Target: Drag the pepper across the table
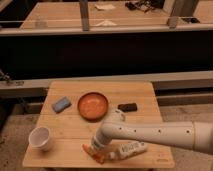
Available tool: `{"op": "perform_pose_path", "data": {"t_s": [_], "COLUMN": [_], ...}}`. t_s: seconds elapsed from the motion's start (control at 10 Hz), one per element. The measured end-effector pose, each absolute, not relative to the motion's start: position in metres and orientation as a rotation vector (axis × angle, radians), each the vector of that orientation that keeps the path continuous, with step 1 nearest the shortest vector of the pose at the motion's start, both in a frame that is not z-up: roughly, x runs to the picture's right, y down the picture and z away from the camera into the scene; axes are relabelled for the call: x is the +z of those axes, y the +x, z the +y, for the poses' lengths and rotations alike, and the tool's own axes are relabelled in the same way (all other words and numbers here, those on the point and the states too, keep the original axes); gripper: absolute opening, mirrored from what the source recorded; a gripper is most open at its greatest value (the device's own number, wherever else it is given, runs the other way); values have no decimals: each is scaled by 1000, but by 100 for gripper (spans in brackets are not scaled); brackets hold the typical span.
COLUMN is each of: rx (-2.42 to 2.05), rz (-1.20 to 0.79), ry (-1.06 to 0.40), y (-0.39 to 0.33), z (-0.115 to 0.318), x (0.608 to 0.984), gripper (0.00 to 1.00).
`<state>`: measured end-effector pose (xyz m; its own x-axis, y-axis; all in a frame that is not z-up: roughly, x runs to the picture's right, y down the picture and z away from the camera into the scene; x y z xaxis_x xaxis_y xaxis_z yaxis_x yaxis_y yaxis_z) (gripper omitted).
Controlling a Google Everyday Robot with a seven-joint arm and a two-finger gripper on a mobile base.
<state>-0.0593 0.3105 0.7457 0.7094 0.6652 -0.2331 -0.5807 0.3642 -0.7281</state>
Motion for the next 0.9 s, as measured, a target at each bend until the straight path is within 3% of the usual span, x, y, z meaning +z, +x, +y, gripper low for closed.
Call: {"op": "perform_pose_path", "data": {"t_s": [0.2, 0.9], "rx": [825, 879], "rz": [-104, -99], "ry": [-886, -878], "y": [-55, -24], "z": [308, 297], "x": [745, 746], "gripper": [20, 20]}}
